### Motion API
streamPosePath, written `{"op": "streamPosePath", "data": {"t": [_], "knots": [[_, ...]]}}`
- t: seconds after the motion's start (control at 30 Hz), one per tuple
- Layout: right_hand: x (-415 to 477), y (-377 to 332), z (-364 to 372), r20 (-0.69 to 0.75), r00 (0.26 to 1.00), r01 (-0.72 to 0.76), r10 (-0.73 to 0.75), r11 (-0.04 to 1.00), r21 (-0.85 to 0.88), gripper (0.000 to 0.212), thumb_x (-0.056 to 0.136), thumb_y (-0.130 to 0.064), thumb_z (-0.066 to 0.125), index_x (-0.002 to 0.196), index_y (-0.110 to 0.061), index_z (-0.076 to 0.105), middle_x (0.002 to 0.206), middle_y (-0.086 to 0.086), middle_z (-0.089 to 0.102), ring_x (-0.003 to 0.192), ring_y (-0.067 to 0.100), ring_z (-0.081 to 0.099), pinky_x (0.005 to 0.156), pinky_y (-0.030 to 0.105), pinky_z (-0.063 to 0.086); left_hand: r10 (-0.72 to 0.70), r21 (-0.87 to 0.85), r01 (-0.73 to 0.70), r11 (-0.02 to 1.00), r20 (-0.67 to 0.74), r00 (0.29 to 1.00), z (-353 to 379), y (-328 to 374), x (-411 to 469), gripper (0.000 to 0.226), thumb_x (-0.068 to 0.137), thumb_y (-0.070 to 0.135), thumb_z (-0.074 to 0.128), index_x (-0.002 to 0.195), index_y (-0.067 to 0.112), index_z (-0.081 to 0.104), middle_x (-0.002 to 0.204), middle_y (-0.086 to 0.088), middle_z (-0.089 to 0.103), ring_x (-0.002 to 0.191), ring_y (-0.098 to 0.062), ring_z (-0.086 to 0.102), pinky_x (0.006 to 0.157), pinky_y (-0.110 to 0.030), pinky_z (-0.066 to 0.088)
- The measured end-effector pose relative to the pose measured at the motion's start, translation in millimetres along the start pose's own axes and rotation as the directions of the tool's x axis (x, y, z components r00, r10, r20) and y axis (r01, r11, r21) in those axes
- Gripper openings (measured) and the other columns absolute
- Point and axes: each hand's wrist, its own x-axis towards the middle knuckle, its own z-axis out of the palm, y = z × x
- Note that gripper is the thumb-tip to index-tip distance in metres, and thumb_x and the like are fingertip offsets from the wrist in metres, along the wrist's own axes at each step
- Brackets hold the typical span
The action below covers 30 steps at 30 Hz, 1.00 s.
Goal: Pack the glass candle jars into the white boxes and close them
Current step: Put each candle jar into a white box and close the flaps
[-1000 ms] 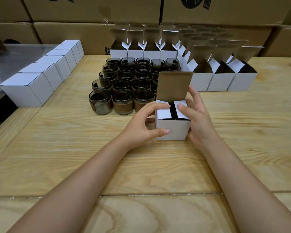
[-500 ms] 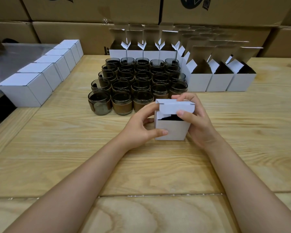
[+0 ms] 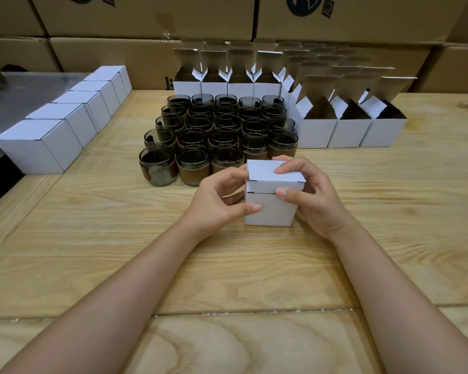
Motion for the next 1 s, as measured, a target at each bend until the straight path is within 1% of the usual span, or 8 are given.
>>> {"op": "streamPosePath", "data": {"t": [0.13,0.27,0.37,0.53,0.63,0.83,0.9,1.0], "knots": [[0,1,-3,0.018,1.000,-0.004,0.005,0.999,-0.042,0.027,0.065,-0.020,0.076,0.084,-0.036,0.067,0.128,-0.001,0.050,0.115,0.015,0.053,0.089,0.033,0.047,0.011,-0.044,-0.013,0.999,-0.041,0.999,0,-2,0,0.050,0.066,-0.005,0.076,0.094,0.014,0.039,0.131,-0.012,0.059,0.127,-0.024,0.053,0.091,-0.036,0.054],[0,1,-5,0.033,0.999,-0.008,0.009,0.999,-0.052,0.022,0.072,-0.017,0.069,0.083,-0.036,0.070,0.127,-0.002,0.051,0.118,0.012,0.051,0.095,0.034,0.044,0.016,-0.029,-0.017,0.999,-0.021,1.000,-3,-4,1,0.073,0.065,-0.001,0.083,0.118,0.031,0.043,0.133,-0.005,0.057,0.126,-0.019,0.054,0.091,-0.036,0.055],[1,1,-5,0.009,0.999,-0.050,0.050,0.998,0.027,0.017,0.080,-0.025,0.057,0.077,-0.030,0.073,0.123,-0.001,0.052,0.120,0.020,0.049,0.098,0.039,0.039,0.045,0.044,-0.046,0.998,0.016,0.999,-3,-4,1,0.071,0.070,0.005,0.077,0.125,0.040,0.048,0.136,0.003,0.053,0.126,-0.012,0.052,0.093,-0.033,0.053],[1,3,-6,0.008,0.998,-0.062,0.062,0.998,0.000,0.014,0.076,-0.013,0.054,0.085,-0.013,0.065,0.122,0.007,0.048,0.116,0.023,0.046,0.096,0.038,0.037,0.070,0.144,-0.076,0.987,0.044,0.997,-1,-2,0,0.049,0.078,-0.001,0.073,0.114,0.029,0.062,0.145,0.000,0.041,0.130,-0.003,0.045,0.097,-0.027,0.049],[1,3,-7,0.016,0.998,-0.064,0.064,0.997,-0.038,0.013,0.077,-0.014,0.055,0.086,-0.015,0.064,0.126,0.006,0.046,0.121,0.024,0.045,0.100,0.040,0.038,0.119,0.281,-0.120,0.952,0.021,0.993,-2,0,0,0.054,0.079,-0.003,0.072,0.122,0.026,0.059,0.153,-0.006,0.032,0.136,-0.004,0.038,0.103,-0.032,0.046],[2,5,-14,0.046,0.989,-0.143,0.138,0.983,0.119,0.029,0.080,-0.018,0.046,0.093,-0.021,0.073,0.130,0.000,0.052,0.126,0.023,0.046,0.112,0.046,0.028,0.366,0.642,-0.354,0.680,0.121,0.923,-2,1,-2,0.048,0.080,0.013,0.071,0.127,0.010,0.059,0.148,-0.010,0.037,0.142,-0.021,0.029,0.116,-0.024,0.020],[4,7,-17,0.043,0.988,-0.152,0.147,0.976,0.156,0.038,0.080,-0.015,0.046,0.111,-0.021,0.067,0.129,0.003,0.055,0.122,0.022,0.048,0.110,0.045,0.030,0.447,0.723,-0.399,0.564,0.139,0.884,0,1,-5,0.044,0.081,0.014,0.071,0.123,0.005,0.063,0.141,-0.009,0.048,0.138,-0.025,0.037,0.114,-0.036,0.026],[7,8,-21,0.055,0.989,-0.148,0.140,0.967,0.205,0.053,0.079,-0.011,0.049,0.129,-0.027,0.053,0.126,0.002,0.058,0.117,0.019,0.052,0.104,0.038,0.036,0.570,0.838,-0.471,0.275,0.251,0.782,7,0,-6,0.041,0.082,0.011,0.069,0.122,0.005,0.064,0.132,-0.008,0.059,0.129,-0.027,0.050,0.107,-0.051,0.032]]}}
